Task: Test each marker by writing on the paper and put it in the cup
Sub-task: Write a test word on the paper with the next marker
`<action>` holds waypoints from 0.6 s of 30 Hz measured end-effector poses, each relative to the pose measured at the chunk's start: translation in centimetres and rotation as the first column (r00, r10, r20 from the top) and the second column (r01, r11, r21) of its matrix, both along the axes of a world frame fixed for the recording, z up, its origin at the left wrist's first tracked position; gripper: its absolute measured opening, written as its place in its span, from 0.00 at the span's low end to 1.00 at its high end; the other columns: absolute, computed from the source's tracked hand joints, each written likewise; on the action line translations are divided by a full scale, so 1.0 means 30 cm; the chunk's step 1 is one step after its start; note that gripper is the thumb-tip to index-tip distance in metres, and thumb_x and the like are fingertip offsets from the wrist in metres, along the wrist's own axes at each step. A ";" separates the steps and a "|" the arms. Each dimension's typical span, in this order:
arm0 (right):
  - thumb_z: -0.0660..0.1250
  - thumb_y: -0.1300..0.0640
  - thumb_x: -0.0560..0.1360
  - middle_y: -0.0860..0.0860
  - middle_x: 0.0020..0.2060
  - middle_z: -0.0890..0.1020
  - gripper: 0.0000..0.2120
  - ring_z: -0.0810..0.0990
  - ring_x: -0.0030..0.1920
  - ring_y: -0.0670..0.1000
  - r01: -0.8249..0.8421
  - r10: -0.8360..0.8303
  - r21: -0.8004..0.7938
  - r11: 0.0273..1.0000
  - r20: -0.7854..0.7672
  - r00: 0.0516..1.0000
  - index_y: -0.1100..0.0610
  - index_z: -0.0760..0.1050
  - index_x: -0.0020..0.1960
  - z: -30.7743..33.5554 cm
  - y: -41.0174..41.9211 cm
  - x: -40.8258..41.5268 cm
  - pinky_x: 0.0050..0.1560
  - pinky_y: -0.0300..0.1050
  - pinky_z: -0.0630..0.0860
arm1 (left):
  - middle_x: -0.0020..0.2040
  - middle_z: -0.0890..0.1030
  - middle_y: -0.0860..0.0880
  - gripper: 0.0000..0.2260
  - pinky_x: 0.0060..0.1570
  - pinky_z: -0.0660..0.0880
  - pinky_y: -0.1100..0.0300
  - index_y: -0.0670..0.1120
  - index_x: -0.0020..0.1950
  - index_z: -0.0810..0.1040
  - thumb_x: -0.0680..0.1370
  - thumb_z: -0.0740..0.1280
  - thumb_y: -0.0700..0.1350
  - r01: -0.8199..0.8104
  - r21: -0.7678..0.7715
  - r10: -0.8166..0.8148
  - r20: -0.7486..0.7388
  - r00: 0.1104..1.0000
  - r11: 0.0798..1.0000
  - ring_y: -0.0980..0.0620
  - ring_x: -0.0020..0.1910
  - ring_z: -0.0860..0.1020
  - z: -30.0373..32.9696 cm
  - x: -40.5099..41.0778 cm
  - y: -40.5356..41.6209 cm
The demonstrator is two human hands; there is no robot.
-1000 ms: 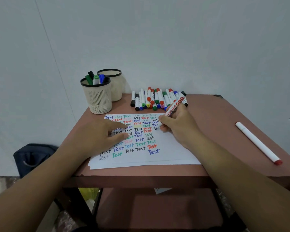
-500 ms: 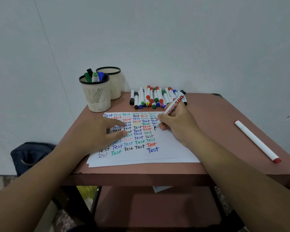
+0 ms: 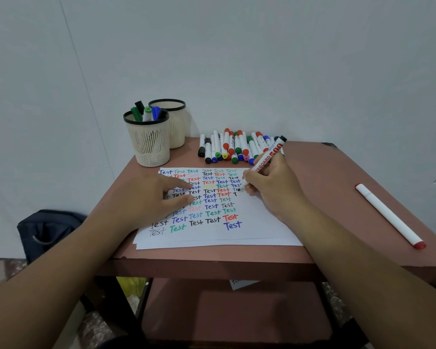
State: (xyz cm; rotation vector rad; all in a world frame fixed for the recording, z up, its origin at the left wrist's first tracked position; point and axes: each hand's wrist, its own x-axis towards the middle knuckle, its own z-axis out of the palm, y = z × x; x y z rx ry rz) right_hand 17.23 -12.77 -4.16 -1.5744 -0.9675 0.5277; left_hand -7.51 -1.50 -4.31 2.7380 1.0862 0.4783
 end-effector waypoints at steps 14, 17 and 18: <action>0.71 0.63 0.78 0.57 0.44 0.83 0.11 0.82 0.36 0.50 -0.020 0.021 -0.025 0.999 0.021 1.000 0.54 0.71 0.54 0.002 -0.002 0.002 0.40 0.45 0.83 | 0.30 0.74 0.53 0.21 0.31 0.62 0.61 0.68 0.65 0.77 0.75 0.60 0.71 0.006 -0.002 -0.006 0.013 1.000 1.000 0.57 0.33 0.75 -0.001 0.000 0.000; 0.71 0.64 0.77 0.60 0.44 0.83 0.11 0.81 0.35 0.51 -0.040 0.041 -0.035 0.999 0.018 0.999 0.56 0.71 0.55 -0.001 -0.001 0.001 0.41 0.48 0.82 | 0.31 0.75 0.52 0.21 0.31 0.63 0.61 0.69 0.64 0.77 0.74 0.60 0.72 0.008 0.004 -0.008 0.014 1.000 1.000 0.57 0.33 0.75 -0.005 0.000 0.004; 0.70 0.65 0.77 0.61 0.44 0.82 0.11 0.81 0.35 0.52 -0.043 0.044 -0.036 0.998 0.016 0.999 0.57 0.71 0.55 -0.001 0.000 0.001 0.41 0.49 0.82 | 0.31 0.75 0.52 0.21 0.31 0.63 0.61 0.69 0.64 0.77 0.74 0.60 0.72 0.007 0.005 -0.007 0.017 1.000 1.000 0.57 0.33 0.75 -0.006 -0.001 0.005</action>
